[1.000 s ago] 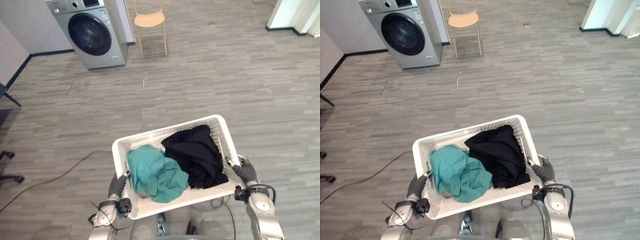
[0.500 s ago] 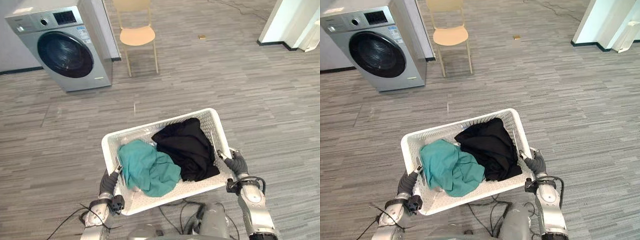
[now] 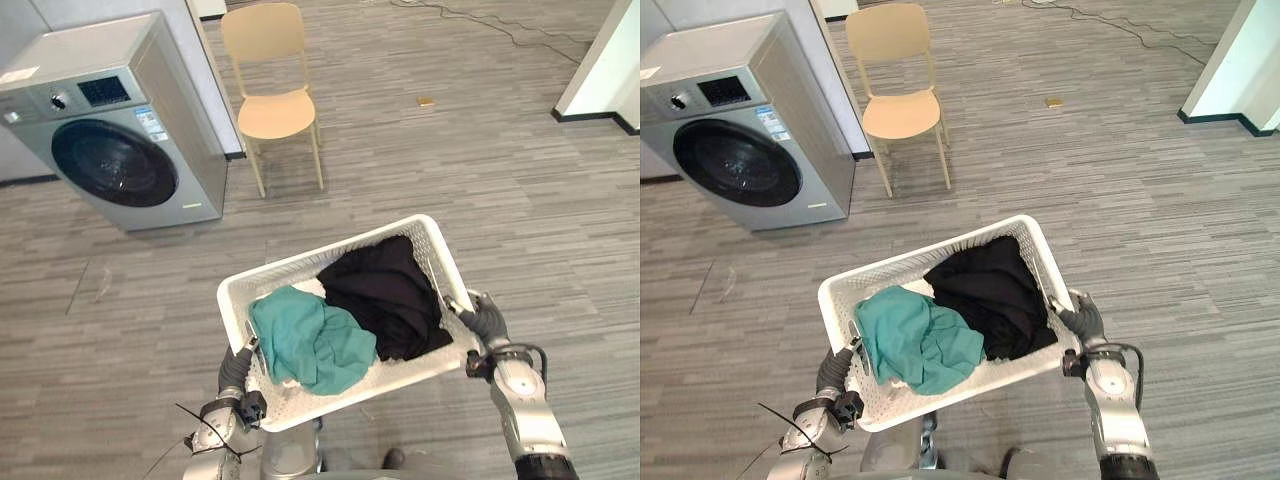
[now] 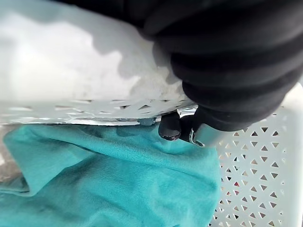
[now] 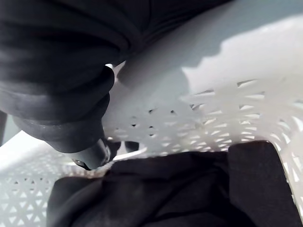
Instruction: Pick up the laundry basket with both hands and put the clothes into the washing machine.
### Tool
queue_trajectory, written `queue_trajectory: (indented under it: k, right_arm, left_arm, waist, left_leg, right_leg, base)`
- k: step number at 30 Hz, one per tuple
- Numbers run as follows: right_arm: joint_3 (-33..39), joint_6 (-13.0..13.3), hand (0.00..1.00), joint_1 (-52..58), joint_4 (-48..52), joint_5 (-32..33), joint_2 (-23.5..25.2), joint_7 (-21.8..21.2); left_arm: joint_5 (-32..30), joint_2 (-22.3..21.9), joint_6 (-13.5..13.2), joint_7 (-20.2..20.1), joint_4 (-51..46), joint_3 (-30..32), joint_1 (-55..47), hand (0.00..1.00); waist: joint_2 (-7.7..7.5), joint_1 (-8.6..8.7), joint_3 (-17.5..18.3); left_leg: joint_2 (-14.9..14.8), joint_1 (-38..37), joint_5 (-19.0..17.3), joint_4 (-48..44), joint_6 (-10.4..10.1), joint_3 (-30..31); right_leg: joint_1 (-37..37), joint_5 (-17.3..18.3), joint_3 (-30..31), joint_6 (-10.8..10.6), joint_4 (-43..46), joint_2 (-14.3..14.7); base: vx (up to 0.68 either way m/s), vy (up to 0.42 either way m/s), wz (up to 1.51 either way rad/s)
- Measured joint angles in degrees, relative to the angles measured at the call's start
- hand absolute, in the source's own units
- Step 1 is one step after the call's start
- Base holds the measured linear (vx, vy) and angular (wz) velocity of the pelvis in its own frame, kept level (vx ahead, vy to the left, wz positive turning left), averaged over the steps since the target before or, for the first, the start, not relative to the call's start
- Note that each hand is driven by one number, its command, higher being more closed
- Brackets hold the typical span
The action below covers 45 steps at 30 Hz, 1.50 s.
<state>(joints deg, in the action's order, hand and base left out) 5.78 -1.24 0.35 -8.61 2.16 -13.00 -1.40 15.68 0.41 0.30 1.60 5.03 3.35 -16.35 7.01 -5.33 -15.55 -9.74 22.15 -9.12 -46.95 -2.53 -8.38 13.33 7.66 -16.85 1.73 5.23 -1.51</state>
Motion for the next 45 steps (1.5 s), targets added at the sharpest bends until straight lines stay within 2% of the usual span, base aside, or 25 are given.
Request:
queue_trajectory:
  k: [1, 2, 3, 4, 6, 8, 11, 13, 16, 18, 20, 21, 22, 24, 25, 26, 27, 28, 29, 31, 35, 36, 38, 42, 45]
  right_arm:
    - [-0.68, 0.05, 1.0, -1.18, -1.37, 0.06, 0.08, -0.02]
    - [-1.25, 0.18, 1.0, -1.13, -1.42, 0.08, 0.0, -0.01]
    - [-2.03, 0.41, 1.0, -1.3, -2.37, 0.1, 0.71, 0.17]
    - [-2.45, 0.4, 1.0, -1.88, -3.39, 0.17, 0.82, 0.1]
    - [-2.44, -0.03, 1.0, -2.62, -4.56, 0.19, 0.65, -0.11]
    - [-2.5, -0.23, 1.0, -2.96, -5.7, 0.18, 1.59, -1.12]
    - [-2.52, -0.52, 1.0, -2.65, -6.73, 0.22, 3.92, -1.14]
    - [-2.55, -0.4, 1.0, -2.78, -6.62, 1.74, 4.18, -1.1]
    - [-2.4, -0.2, 1.0, -3.36, -5.86, 4.35, 4.15, -0.8]
    - [-2.32, -0.38, 1.0, -3.76, -5.76, 5.22, 5.27, 0.11]
    - [-2.36, -1.01, 1.0, -3.06, -5.99, 5.24, 5.87, 0.49]
    - [-2.29, -1.5, 1.0, -2.38, -6.29, 6.04, 5.44, 0.57]
    - [-2.26, -1.64, 1.0, -1.92, -6.94, 6.48, 4.44, 0.6]
    - [-2.27, -1.74, 1.0, -2.23, -7.18, 6.5, 3.75, 0.47]
    - [-2.27, -1.72, 1.0, -2.29, -7.17, 6.78, 3.27, 0.46]
    - [-2.32, -1.77, 1.0, -2.25, -7.18, 6.88, 3.02, 0.41]
    - [-2.38, -1.77, 1.0, -2.16, -7.18, 6.9, 3.06, 0.39]
    - [-2.3, -1.72, 1.0, -2.18, -7.06, 7.22, 2.74, 0.48]
    - [-2.29, -1.68, 1.0, -2.39, -6.81, 8.02, 2.63, 0.75]
    - [-2.28, -1.6, 1.0, -2.5, -5.85, 8.4, 2.49, 1.48]
    - [-2.31, -1.62, 1.0, -3.92, -5.72, 8.64, 2.02, 1.73]
    - [-2.31, -1.56, 1.0, -3.94, -5.72, 8.68, 1.95, 1.73]
    - [-2.39, -1.57, 1.0, -4.12, -5.75, 8.69, 2.22, 2.2]
    - [-4.52, -1.62, 1.0, -8.44, -6.53, 8.68, 1.7, 2.46]
    - [-4.91, -1.61, 1.0, -9.67, -6.48, 8.68, 1.91, 2.42]
  left_arm:
    - [0.0, -0.45, -0.04, 0.01, -0.13, 1.03, -0.27, 1.0]
    - [0.0, -0.87, -0.06, 0.01, -0.34, 1.55, -0.82, 1.0]
    - [-0.01, -1.11, -0.02, 0.35, -0.28, 2.58, -1.07, 1.0]
    - [-0.02, -1.25, 0.49, 0.48, -0.26, 3.48, -1.07, 1.0]
    - [-0.04, -1.7, 0.78, 0.53, -0.25, 3.64, -1.34, 1.0]
    - [-0.06, -1.35, 1.12, 1.21, -0.42, 3.89, -1.69, 1.0]
    - [-0.14, 1.41, 1.74, 1.95, -0.71, 4.0, -1.34, 1.0]
    - [-0.14, 2.47, 1.72, 2.11, -2.1, 4.0, -1.24, 1.0]
    - [-0.14, 4.19, 1.61, 2.19, -2.61, 4.0, 1.79, 1.0]
    - [-0.14, 6.37, 1.55, 2.27, -1.09, 4.01, 4.4, 1.0]
    - [-0.19, 7.46, 1.57, 2.27, 1.49, 3.9, 5.79, 1.0]
    - [-0.64, 6.68, 1.59, 2.26, 2.04, 3.72, 5.72, 1.0]
    - [-1.38, 5.12, 1.63, 2.26, 2.74, 3.63, 5.29, 1.0]
    - [-2.01, 4.13, 1.62, 2.27, 2.71, 3.63, 5.06, 1.0]
    - [-2.4, 3.71, 1.6, 2.27, 2.64, 3.63, 5.2, 1.0]
    - [-2.42, 3.43, 1.61, 2.28, 2.7, 3.63, 4.97, 1.0]
    - [-2.41, 3.41, 1.6, 2.31, 2.75, 3.63, 4.76, 1.0]
    - [-2.41, 3.14, 1.55, 2.32, 2.77, 3.46, 4.98, 1.0]
    - [-2.41, 3.06, 1.44, 2.32, 2.76, 3.46, 5.46, 1.0]
    - [-2.41, 3.04, 0.45, 2.32, 2.57, 3.46, 5.77, 1.0]
    - [-2.41, 2.8, 0.4, 2.32, 1.92, 3.8, 6.3, 1.0]
    - [-2.43, 2.73, 0.41, 2.31, 1.59, 3.84, 6.3, 1.0]
    - [-2.64, 2.9, 0.45, 2.32, 1.64, 3.97, 6.57, 1.0]
    - [-2.77, 1.92, 0.44, 2.58, 1.59, 7.31, 8.04, 1.0]
    - [-2.78, 1.39, 0.36, 2.61, 0.1, 8.34, 7.84, 1.0]
  waist:
    - [0.91, -0.35, 1.09]
    - [1.42, -0.41, 1.69]
    - [0.41, -0.6, 2.63]
    - [-1.24, -0.01, 3.08]
    - [-1.97, -0.32, 3.1]
    - [-4.33, 0.03, 2.98]
    - [-4.56, 1.82, 2.55]
    - [-4.58, 2.13, 2.55]
    - [-4.99, 3.82, 2.65]
    - [-6.03, 3.85, 3.12]
    - [-6.86, 3.79, 3.58]
    - [-5.63, 4.64, 4.13]
    - [-2.31, 4.38, 5.75]
    - [0.38, 4.58, 6.2]
    - [1.95, 4.79, 5.74]
    - [2.71, 4.3, 5.26]
    - [2.62, 4.12, 5.2]
    - [2.2, 4.14, 4.75]
    - [1.56, 4.06, 4.49]
    - [0.82, 3.33, 4.33]
    - [0.8, 1.16, 4.3]
    - [2.11, 1.19, 4.9]
    - [0.37, 1.19, 4.95]
    - [-1.19, 0.15, 4.27]
    - [-1.67, -0.19, 4.53]
  left_leg:
    - [0.98, -1.5, 3.21, 21.93, -3.31, -1.96]
    - [0.79, -2.02, 7.04, 29.59, -2.68, -3.0]
    - [2.39, -2.51, 12.63, 27.87, 2.87, -6.04]
    - [4.29, -1.82, 9.48, 24.62, 5.75, -6.06]
    - [6.26, -3.2, 6.52, 22.03, 7.1, -6.55]
    - [11.09, -9.8, 2.89, 24.02, 7.89, -7.24]
    - [13.78, -20.21, 2.53, 28.18, 7.99, -2.65]
    - [13.75, -24.75, 2.27, 31.42, 7.52, -0.45]
    - [13.17, -28.66, 0.69, 33.76, 5.78, 6.11]
    - [12.73, -30.51, -1.76, 35.19, 4.5, 9.04]
    - [12.89, -33.46, -5.54, 34.96, 3.63, 10.2]
    - [11.41, -35.42, -10.38, 33.25, 3.29, 11.81]
    - [8.73, -36.36, -12.74, 30.51, 2.25, 12.38]
    - [5.62, -31.12, -11.88, 16.75, 0.99, 12.3]
    - [3.15, -25.66, -6.92, 2.28, -4.25, 11.31]
    - [1.02, -20.84, 4.12, -8.57, -7.15, 10.83]
    - [0.45, -19.1, 11.1, -12.86, -7.54, 10.96]
    - [-0.32, -14.48, 10.39, -22.2, -6.78, 11.01]
    - [-0.59, -10.39, 7.34, -26.71, -2.31, 8.48]
    - [-1.24, -6.04, 2.41, -22.1, 0.06, 4.58]
    - [2.75, -5.34, 1.74, 18.31, -3.14, 6.04]
    - [2.3, -7.73, 8.66, 34.68, -4.21, 6.62]
    - [3.63, -8.7, 13.89, 34.47, 0.23, 3.31]
    - [5.93, -7.82, 5.44, 25.42, 3.41, 0.64]
    - [9.04, -10.61, 3.14, 26.39, 5.22, -0.37]
  right_leg:
    - [3.53, 1.48, 0.61, -2.42, -2.35, -0.45]
    - [5.01, 2.14, 0.84, -3.49, -3.57, -0.17]
    - [7.34, 3.54, 1.2, -5.71, -4.32, -1.64]
    - [7.66, 3.52, 0.33, -6.28, -2.09, -4.41]
    - [5.36, 2.61, 0.8, -8.29, 7.06, -8.16]
    - [-7.11, -4.33, 5.23, -12.33, 40.46, -16.28]
    - [-18.93, -2.68, 9.69, -9.36, 63.9, -15.15]
    - [-23.08, 0.43, 6.65, -6.43, 61.0, -15.54]
    - [-29.02, 2.73, 2.34, -5.42, 39.39, -15.44]
    - [-28.01, -3.69, 2.73, -10.22, 11.7, -12.35]
    - [-27.35, -7.67, 3.41, -9.01, 5.78, -12.22]
    - [-26.33, -12.24, 5.56, -6.17, 8.07, -10.34]
    - [-26.62, -10.87, 5.28, -4.98, 11.97, -7.55]
    - [-25.11, -7.36, 3.03, -3.47, 13.89, -5.44]
    - [-22.48, -5.15, 2.22, -2.16, 14.7, -3.86]
    - [-19.29, -3.56, 2.44, -1.37, 14.34, -1.9]
    - [-17.34, -2.66, 2.73, -0.57, 13.22, -1.3]
    - [-13.21, -2.11, 2.36, -0.34, 10.32, -0.53]
    - [-9.68, -2.08, 2.98, -0.29, 7.34, -0.46]
    - [-6.34, -2.34, 4.4, -0.7, 3.66, -0.55]
    - [-2.93, -0.64, 6.51, -2.96, 1.31, -1.72]
    - [-0.66, 1.28, 6.34, -4.67, 0.66, -1.49]
    - [1.25, 2.75, 5.81, -6.08, 0.69, -3.04]
    - [3.68, 1.43, 5.56, -8.03, 1.13, -6.97]
    - [1.89, 1.02, 6.08, -9.88, 8.96, -10.83]
  base:
    - [0.52, 0.146, -0.3]
    - [0.71, 0.213, -0.22]
    - [0.74, 0.221, 0.15]
    - [0.74, 0.229, 0.22]
    - [0.71, 0.281, 0.2]
    - [0.71, 0.31, 0.28]
    - [0.55, 0.148, 0.71]
    - [0.45, 0.029, 0.66]
    - [0.41, -0.092, 1.02]
    - [0.45, -0.256, 0.88]
    - [0.42, -0.317, 0.78]
    - [0.48, -0.355, 0.66]
    - [0.54, -0.333, 0.5]
    - [0.53, -0.288, 0.17]
    - [0.58, -0.304, 0.01]
    - [0.49, -0.203, -0.14]
    - [0.49, -0.166, -0.21]
    - [0.5, -0.133, -0.17]
    - [0.49, -0.13, -0.15]
    - [0.45, -0.071, -0.39]
    - [0.48, 0.138, -0.43]
    - [0.42, 0.217, -0.03]
    - [0.41, 0.192, 0.14]
    - [0.34, 0.157, -0.04]
    - [0.34, 0.2, 0.03]
